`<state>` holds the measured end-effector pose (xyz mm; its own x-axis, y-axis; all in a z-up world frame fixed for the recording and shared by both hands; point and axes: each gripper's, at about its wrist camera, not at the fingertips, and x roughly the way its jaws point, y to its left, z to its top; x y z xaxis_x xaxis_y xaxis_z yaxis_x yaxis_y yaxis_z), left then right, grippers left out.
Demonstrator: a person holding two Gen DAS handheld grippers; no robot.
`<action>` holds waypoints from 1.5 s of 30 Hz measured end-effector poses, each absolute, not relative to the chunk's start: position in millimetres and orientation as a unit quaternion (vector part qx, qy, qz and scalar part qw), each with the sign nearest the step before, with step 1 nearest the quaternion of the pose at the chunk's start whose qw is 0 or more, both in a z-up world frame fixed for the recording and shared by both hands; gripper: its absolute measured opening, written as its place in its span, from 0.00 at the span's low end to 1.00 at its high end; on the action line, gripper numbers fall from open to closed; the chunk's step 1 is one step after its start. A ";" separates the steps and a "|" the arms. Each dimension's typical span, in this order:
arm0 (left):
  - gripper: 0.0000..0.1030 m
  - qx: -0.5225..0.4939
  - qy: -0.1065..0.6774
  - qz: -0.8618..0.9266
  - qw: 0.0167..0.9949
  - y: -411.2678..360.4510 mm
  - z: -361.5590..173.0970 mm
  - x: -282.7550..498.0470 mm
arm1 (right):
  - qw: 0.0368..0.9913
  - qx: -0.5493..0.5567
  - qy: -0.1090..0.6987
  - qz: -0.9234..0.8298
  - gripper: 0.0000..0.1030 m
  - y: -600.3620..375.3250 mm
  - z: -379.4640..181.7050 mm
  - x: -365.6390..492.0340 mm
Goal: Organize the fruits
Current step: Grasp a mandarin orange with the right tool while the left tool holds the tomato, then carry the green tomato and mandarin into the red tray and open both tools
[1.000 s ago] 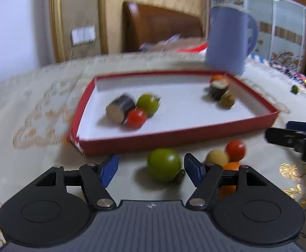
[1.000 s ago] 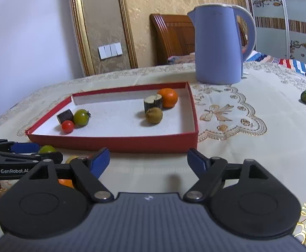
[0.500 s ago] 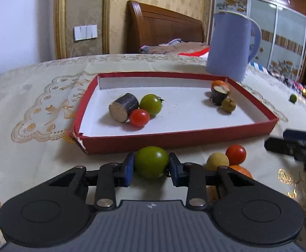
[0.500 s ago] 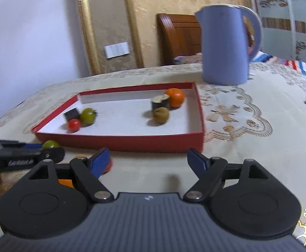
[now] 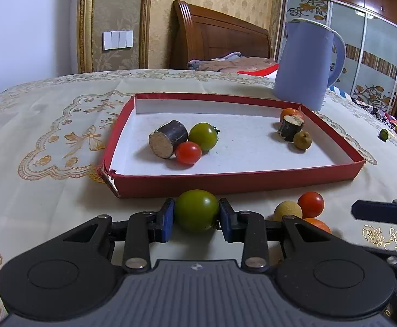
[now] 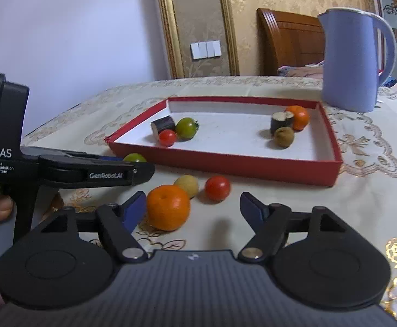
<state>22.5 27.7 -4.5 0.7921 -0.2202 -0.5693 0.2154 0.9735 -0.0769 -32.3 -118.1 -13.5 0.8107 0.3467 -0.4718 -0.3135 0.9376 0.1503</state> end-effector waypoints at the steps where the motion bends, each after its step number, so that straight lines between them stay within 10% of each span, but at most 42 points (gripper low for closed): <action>1: 0.33 -0.004 0.302 -0.115 0.946 27.8 -4.8 22.3 | 0.951 0.032 0.256 0.173 0.69 -116.0 -13.6 -31.2; 12: 0.33 -0.014 0.303 -0.100 0.948 31.7 -5.4 24.1 | 0.945 0.023 0.283 0.163 0.64 -95.4 -19.2 -20.4; 20: 0.33 -0.008 0.304 -0.097 0.948 30.2 -5.6 24.4 | 0.942 0.031 0.292 0.161 0.38 -87.4 -24.0 -9.7; 45: 0.33 0.002 0.299 -0.103 0.949 27.7 -5.1 22.3 | 0.967 0.022 0.236 0.096 0.39 -118.4 -5.1 -25.6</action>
